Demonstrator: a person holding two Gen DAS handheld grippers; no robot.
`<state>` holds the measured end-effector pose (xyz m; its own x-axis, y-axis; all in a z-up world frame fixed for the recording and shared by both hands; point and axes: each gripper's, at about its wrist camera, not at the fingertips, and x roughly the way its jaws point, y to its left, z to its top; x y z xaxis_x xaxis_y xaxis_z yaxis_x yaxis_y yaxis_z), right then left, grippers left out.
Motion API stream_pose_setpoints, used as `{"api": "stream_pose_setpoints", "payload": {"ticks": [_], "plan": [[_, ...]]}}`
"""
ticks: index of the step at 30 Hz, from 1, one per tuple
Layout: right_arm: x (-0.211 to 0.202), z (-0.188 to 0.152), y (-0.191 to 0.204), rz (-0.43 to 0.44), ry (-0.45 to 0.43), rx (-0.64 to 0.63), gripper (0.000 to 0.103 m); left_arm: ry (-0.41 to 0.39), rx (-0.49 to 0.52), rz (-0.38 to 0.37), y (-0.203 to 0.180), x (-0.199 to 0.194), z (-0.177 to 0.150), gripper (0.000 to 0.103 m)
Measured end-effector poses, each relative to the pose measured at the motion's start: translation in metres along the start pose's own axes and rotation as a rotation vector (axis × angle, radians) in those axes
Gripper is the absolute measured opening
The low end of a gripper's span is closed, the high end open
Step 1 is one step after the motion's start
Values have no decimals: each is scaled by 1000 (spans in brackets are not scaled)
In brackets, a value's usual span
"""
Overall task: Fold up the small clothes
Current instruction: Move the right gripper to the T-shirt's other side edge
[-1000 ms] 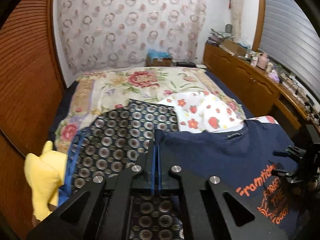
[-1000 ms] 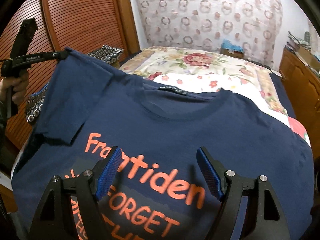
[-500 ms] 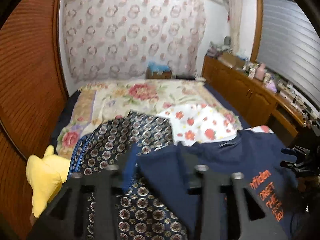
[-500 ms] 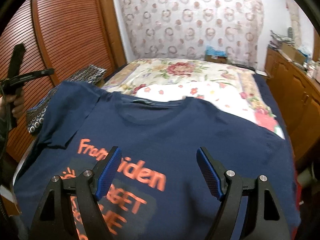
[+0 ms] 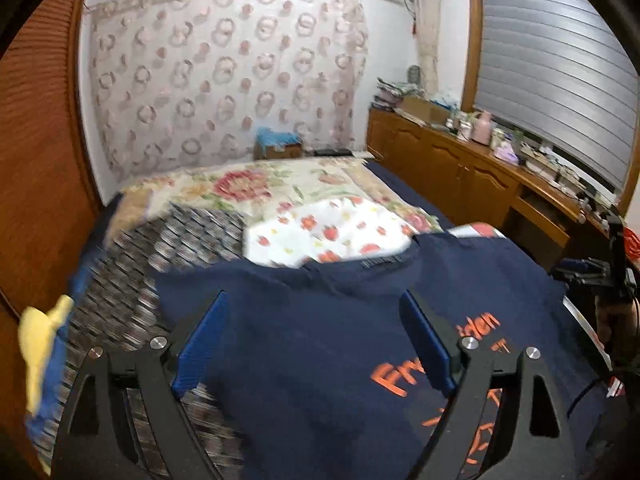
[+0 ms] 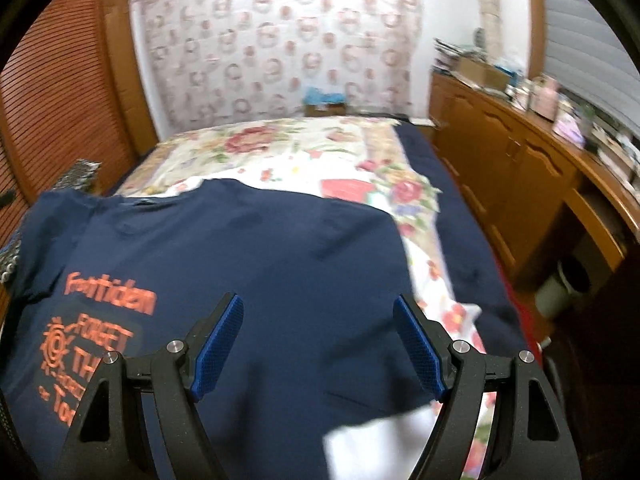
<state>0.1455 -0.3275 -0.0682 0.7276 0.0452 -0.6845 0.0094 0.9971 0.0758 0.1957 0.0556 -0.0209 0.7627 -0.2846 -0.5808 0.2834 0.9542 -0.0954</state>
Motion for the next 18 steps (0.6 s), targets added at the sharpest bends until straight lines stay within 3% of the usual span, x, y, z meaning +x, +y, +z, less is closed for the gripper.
{"api": "stream_pose_setpoints", "payload": {"ticks": [6,13,18], "plan": [[9,7,-1,-58,30,55,79,125,28,-40,-33,41,-33,87],[15,23,-6,-36,78,94,79,214,57,-56,-54,61,-48,87],[11,25,-38,-14,104,138,79,264,81,-49,-64,70,-56,87]]}}
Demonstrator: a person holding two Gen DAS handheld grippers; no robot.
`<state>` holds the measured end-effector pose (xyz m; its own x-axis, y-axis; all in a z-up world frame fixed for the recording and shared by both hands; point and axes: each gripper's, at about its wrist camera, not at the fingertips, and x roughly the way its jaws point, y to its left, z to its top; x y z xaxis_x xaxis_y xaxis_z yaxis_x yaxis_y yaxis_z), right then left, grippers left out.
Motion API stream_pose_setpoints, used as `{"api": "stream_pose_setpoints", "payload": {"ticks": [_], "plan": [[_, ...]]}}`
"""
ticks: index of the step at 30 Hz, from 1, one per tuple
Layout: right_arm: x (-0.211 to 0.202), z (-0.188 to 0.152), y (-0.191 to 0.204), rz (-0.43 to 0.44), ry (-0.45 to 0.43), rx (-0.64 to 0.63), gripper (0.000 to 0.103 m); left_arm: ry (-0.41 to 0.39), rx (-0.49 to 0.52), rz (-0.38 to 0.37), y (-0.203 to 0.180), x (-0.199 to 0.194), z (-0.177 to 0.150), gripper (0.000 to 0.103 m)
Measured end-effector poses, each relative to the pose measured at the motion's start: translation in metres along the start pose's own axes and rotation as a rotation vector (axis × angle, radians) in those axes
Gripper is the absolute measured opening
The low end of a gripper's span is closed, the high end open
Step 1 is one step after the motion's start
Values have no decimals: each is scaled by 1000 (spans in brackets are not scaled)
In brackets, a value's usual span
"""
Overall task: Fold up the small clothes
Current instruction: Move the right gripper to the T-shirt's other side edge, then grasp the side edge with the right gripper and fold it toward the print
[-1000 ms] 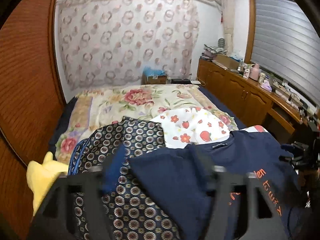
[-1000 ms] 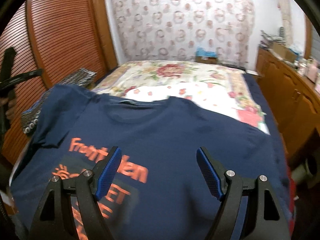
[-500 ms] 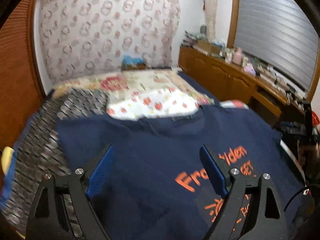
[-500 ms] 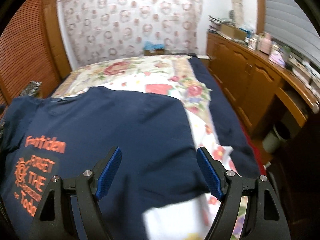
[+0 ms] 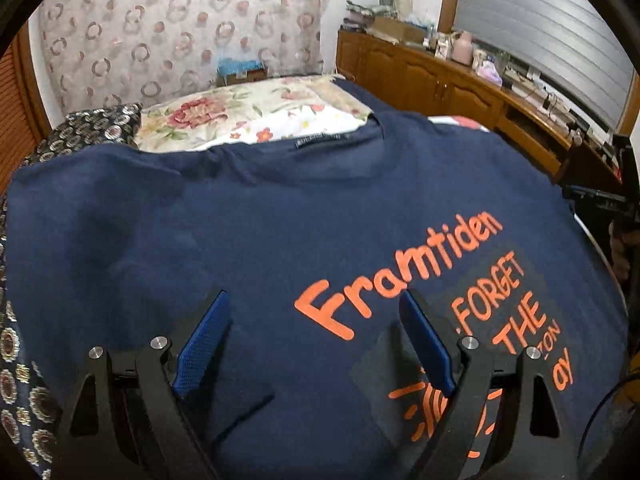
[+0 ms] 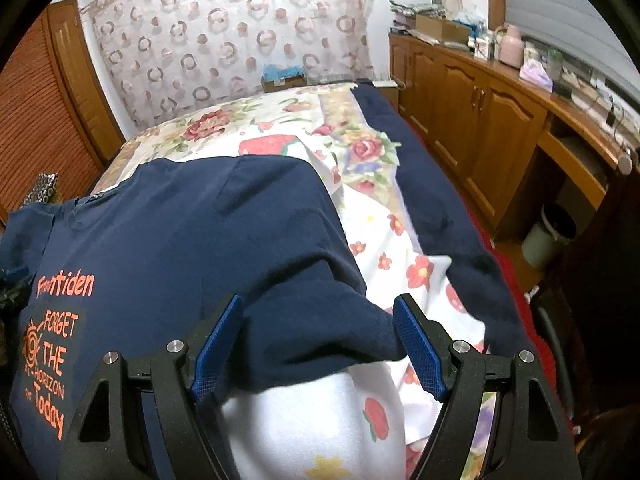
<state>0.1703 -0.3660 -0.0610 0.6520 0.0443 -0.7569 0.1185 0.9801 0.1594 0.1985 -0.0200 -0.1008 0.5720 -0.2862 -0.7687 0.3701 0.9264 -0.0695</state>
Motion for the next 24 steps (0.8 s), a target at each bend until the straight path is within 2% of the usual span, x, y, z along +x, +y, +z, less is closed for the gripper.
{"api": "stream_pose_setpoints", "payload": {"ticks": [7,13,16,18,20,21,24], "plan": [[0,0,-11,42,28,59,79,37,31,25,-8,8,-6,87],[1,-3,-16,79,43,91,66,40,39,29,-10,11,-6,89],[2,-3,-17,90,45,94,49,40,39,33,-9,10,-6,90],[3,-3,-15,94,39,84,28,41,39,33,-8,11,-6,90],[1,-2,-10,77,33,41,17,42,39,33,-7,11,-6,90],[-1,0,-9,64,31,21,12,42,38,32,-7,11,-6,90],[-10,4,-5,59,-9,-2,9,42,38,32,-7,11,-6,90]]}}
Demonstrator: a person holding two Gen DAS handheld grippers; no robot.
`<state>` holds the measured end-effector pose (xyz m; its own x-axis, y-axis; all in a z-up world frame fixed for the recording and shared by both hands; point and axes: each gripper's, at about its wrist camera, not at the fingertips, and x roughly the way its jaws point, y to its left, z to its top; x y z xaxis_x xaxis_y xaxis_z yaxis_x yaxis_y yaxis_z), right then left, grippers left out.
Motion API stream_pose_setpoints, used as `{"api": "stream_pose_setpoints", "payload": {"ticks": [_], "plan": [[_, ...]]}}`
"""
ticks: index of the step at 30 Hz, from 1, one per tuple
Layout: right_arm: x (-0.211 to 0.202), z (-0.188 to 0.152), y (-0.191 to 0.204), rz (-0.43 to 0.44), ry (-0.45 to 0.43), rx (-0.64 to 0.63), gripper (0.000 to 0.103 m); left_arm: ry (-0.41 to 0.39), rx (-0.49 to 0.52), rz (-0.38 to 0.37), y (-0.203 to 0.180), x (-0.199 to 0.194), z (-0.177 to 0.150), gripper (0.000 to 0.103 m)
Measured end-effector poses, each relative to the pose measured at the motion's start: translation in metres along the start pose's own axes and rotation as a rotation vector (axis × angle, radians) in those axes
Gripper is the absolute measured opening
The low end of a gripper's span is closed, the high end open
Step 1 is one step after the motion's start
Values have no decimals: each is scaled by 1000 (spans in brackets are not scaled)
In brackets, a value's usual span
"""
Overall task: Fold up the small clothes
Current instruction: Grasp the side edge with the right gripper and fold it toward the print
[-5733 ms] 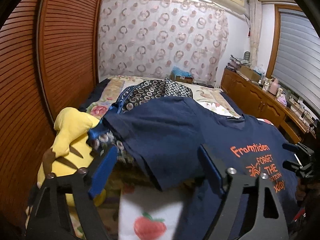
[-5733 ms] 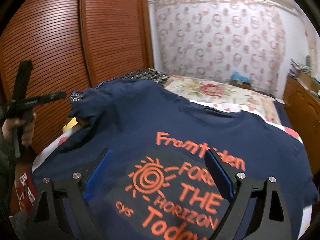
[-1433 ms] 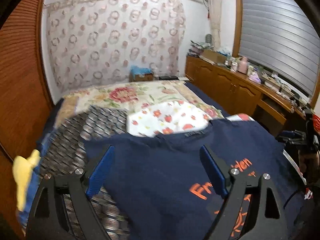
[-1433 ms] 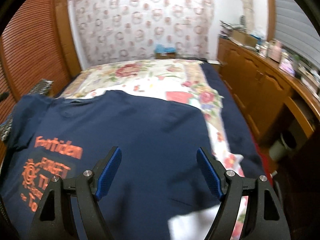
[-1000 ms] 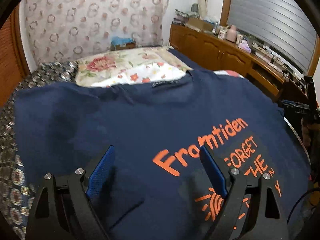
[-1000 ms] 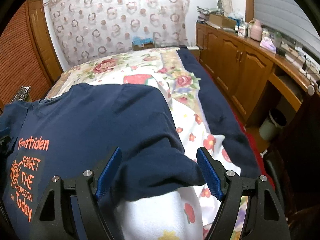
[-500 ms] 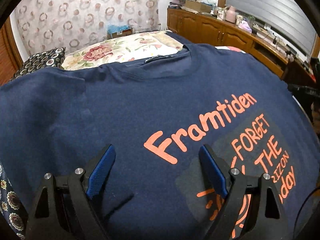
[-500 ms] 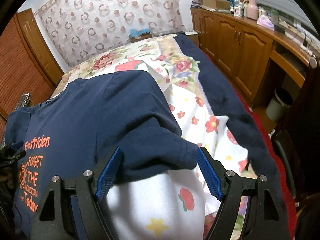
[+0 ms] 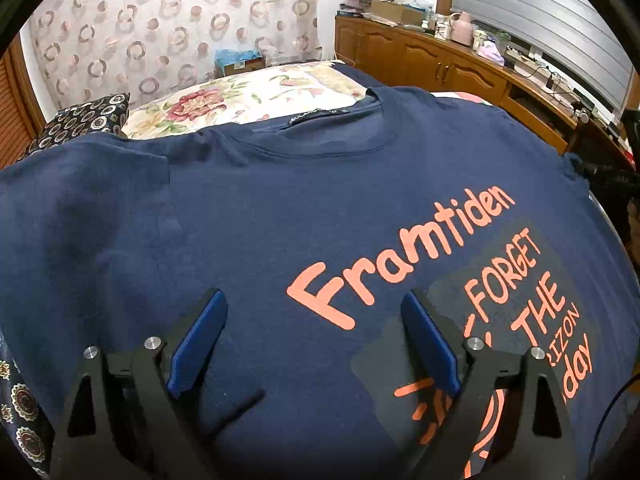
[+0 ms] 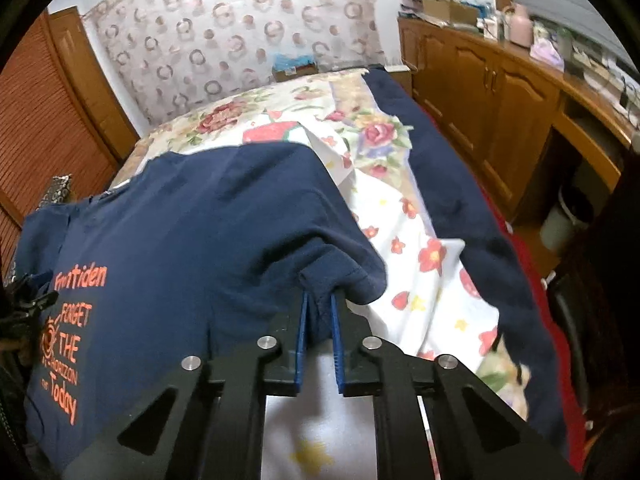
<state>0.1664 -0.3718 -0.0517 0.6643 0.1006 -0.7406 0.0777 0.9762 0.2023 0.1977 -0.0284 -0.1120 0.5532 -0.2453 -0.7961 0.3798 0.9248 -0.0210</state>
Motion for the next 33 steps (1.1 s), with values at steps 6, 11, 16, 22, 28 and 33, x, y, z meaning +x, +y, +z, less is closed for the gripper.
{"api": "stream_pose_setpoints", "payload": {"ticks": [6,11,16,22,28,33], "plan": [[-34,20,42,42,-148,-95,9,0,0,-1,0,0,0,91],[-33,13,97,137,-136,-222,9,0,-1,0,0,0,0,90],[-4,-19,121,175,-32,-266,9,-27,-8,29,0,-5,0,90],[18,-43,114,176,45,-230,9,-112,-49,38,-1,-31,6,90],[5,-28,113,143,29,-221,31,-211,-91,60,2,-60,13,90],[-27,-9,103,101,-64,-214,51,-241,-100,48,4,-73,14,90]]}}
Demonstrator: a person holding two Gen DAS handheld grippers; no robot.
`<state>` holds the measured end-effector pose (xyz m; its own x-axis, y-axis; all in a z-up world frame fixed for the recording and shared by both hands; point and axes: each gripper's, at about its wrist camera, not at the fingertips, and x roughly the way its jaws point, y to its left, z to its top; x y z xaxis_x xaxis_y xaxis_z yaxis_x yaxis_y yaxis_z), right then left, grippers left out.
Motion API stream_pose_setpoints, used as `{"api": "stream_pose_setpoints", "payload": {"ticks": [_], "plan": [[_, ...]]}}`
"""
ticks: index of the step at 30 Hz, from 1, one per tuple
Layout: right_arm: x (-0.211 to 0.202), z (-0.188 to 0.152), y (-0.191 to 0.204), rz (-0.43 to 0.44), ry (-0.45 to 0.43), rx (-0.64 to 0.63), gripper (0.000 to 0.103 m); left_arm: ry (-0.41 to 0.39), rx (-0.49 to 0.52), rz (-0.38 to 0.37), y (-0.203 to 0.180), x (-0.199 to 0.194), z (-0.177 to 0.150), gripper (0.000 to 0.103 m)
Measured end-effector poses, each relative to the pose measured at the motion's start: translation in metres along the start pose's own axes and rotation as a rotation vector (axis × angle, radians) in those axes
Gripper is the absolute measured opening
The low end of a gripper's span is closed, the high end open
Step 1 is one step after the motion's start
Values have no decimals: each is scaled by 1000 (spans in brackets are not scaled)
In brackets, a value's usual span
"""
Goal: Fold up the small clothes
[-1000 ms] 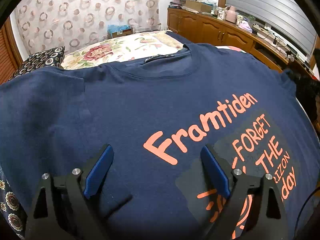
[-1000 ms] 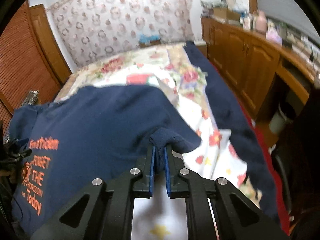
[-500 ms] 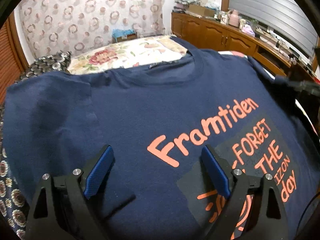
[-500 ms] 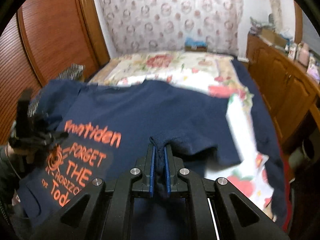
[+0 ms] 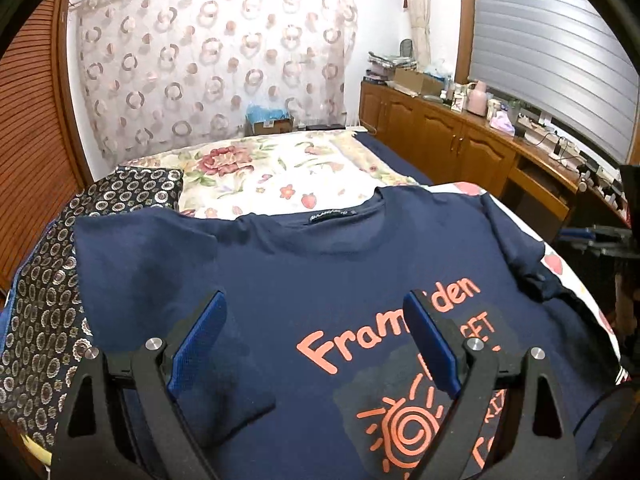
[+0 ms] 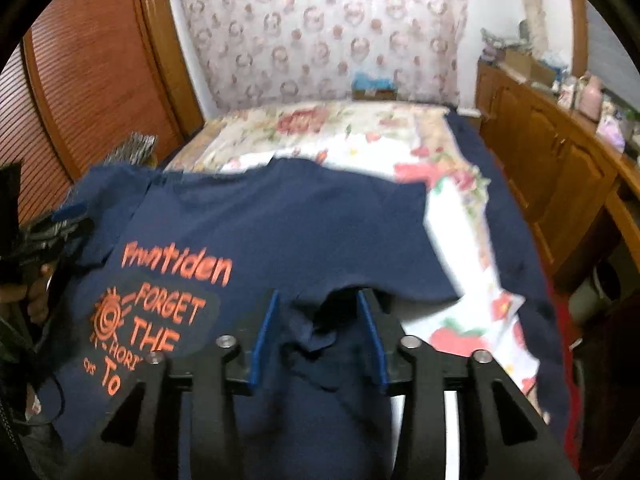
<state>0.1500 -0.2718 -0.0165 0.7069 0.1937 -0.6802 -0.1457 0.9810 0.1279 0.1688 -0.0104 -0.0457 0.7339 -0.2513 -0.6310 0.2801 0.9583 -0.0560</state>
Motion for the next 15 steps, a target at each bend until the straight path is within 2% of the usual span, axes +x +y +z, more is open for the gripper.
{"api": "stream_pose_setpoints", "payload": {"ticks": [3,7,12,15], "plan": [[5,0,-10,-70,-1,17,55,-6,4,-4,-2,-1,1,91],[33,-8,-34,-118,52,77,55,1,0,-16,-5,1,-4,91],[62,-16,-50,-97,103,148,55,21,-2,-17,-5,3,-11,90],[66,-13,-50,-83,100,151,55,28,-2,-13,-3,3,-15,90]]}}
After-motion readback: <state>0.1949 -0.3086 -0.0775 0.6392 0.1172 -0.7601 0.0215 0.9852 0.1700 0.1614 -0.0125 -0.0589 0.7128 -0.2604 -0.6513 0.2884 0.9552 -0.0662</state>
